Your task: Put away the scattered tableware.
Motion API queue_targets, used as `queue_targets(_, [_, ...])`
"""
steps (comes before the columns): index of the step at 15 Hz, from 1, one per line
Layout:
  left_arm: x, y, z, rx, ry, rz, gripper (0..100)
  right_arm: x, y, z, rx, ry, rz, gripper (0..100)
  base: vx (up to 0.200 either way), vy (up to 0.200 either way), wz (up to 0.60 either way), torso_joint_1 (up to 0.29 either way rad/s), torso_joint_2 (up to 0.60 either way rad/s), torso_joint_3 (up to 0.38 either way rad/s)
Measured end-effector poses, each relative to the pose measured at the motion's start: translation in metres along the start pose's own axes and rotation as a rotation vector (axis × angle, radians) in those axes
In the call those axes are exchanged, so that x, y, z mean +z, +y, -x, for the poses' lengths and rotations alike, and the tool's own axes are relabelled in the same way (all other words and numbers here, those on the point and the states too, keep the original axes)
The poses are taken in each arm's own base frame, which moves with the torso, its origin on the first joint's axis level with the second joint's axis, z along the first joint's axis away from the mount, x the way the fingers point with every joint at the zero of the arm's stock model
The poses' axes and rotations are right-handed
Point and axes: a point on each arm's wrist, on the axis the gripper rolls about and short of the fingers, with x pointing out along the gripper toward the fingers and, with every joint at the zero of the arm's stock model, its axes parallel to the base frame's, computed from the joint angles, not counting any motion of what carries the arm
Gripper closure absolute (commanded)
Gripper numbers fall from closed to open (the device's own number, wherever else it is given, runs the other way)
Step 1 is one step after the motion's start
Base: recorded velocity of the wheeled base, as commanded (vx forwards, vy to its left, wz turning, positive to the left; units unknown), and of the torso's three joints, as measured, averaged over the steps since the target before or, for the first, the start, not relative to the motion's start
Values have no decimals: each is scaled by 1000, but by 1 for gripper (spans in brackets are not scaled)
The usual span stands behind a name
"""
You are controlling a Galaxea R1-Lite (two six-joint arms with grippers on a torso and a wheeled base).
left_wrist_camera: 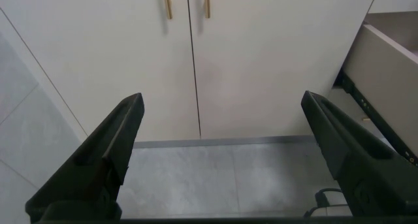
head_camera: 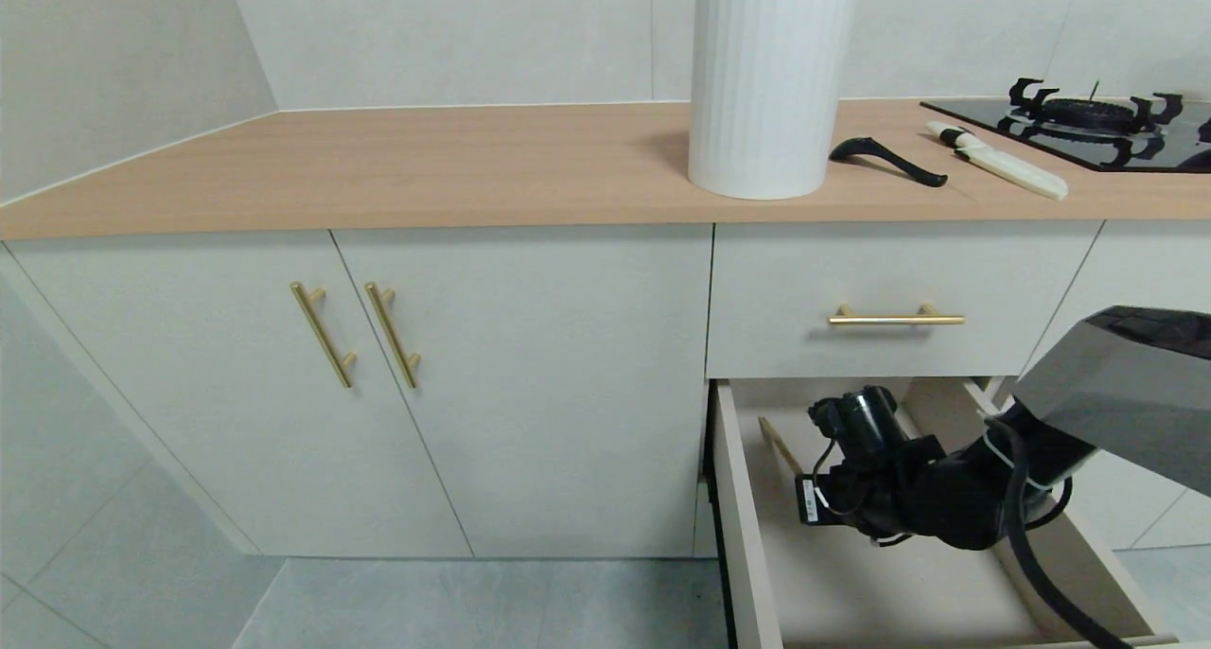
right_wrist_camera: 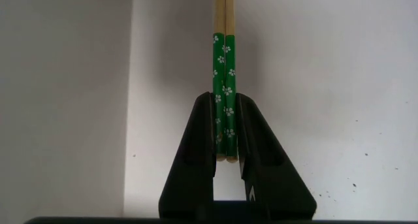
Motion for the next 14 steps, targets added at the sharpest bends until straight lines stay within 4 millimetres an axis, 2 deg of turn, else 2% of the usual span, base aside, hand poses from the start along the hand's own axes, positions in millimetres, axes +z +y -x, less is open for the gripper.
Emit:
queue_targets(7, [0, 0, 0, 0, 0, 0, 0, -21, 3, -27, -20, 80, 31, 100, 0, 0, 0, 0, 0, 0])
queue_targets(14, [0, 0, 0, -1, 0, 0, 0, -26, 3, -34, -28, 100, 38, 100, 0, 0, 0, 0, 0, 0])
